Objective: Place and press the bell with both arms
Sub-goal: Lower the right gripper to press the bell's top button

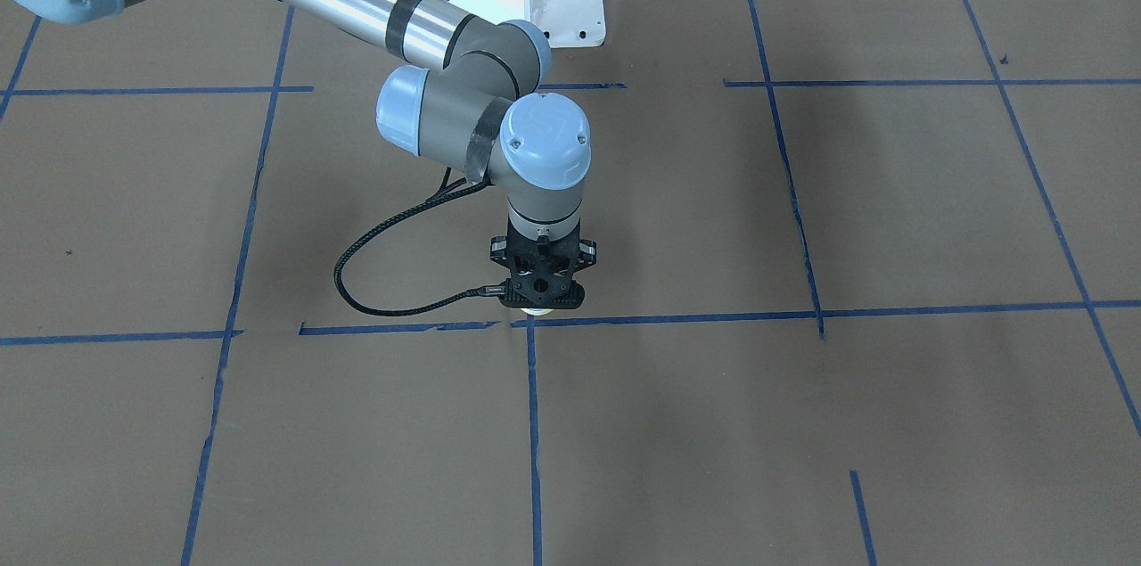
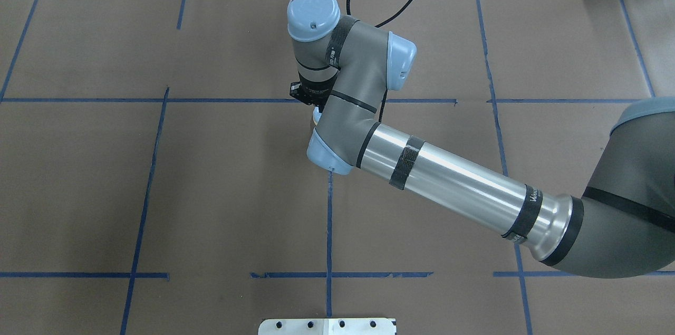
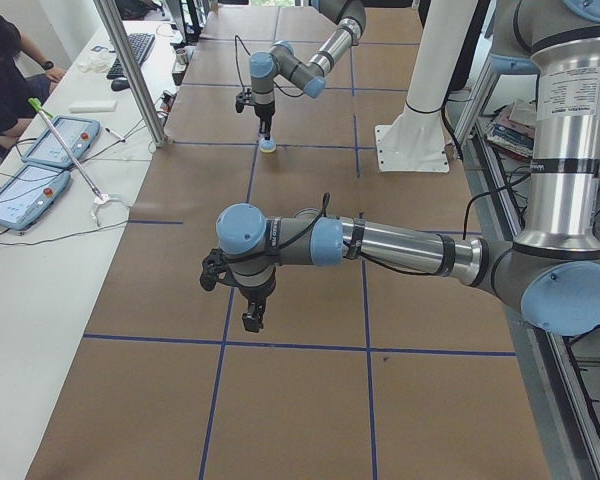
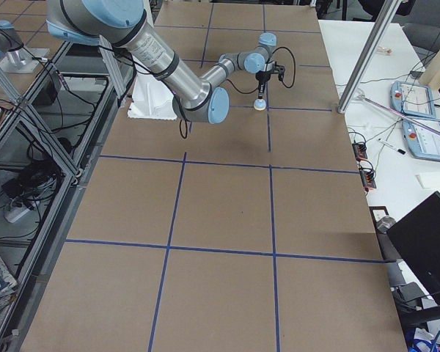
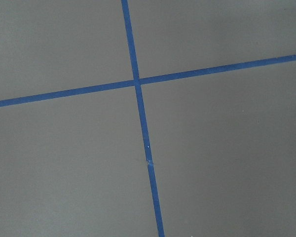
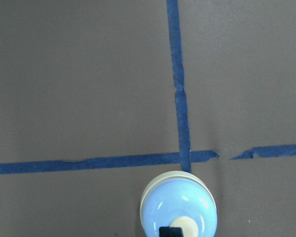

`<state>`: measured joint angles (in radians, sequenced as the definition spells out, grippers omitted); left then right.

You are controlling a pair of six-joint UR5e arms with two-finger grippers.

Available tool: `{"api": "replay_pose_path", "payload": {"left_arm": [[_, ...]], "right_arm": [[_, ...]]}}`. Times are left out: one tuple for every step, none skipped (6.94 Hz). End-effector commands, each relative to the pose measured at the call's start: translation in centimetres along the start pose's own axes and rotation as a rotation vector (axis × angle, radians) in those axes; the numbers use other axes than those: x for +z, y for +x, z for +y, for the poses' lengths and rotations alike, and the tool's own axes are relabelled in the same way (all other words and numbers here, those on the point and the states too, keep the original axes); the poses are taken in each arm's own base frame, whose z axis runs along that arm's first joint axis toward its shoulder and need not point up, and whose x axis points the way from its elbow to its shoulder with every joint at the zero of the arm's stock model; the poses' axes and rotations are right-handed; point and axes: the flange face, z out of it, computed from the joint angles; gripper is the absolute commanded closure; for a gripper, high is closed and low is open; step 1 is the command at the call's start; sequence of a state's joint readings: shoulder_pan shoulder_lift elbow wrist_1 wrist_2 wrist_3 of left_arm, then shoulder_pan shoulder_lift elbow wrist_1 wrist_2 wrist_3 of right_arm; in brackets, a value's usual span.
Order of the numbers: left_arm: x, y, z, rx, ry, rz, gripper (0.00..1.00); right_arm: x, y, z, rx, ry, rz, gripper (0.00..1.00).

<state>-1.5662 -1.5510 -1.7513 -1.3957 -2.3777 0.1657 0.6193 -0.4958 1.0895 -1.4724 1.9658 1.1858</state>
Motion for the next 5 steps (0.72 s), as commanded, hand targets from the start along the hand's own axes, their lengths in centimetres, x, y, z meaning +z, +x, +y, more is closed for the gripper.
{"api": "replay_pose_path", "payload": {"left_arm": [[0.2,-0.2,0.0,-0.004,-0.004,0.001,0.0],[0.5,-0.5,0.1,-0.007,-0.008,0.001,0.0],[0.8,-0.9,0.1,-0.012,-0.014,0.001,0.0],[1.0,-1.0,0.3,-0.012,-0.018,0.0,0.0],[1.5,-1.5,0.8,-0.023,-0.028,0.002,0.0]], "right_arm": [[-4.6,0.3,-1.7,0.009,-0.003,-0.073,0.92],[-5.4,1.5,-3.1,0.018,-0.004,-0.078,0.66],[-5.4,3.1,-4.5,0.03,0.003,-0.068,0.35],[-5.4,5.0,-6.0,0.031,0.015,-0.057,0.01],[-5.1,8.9,-8.4,-0.046,-0.002,-0.047,0.0]]}}
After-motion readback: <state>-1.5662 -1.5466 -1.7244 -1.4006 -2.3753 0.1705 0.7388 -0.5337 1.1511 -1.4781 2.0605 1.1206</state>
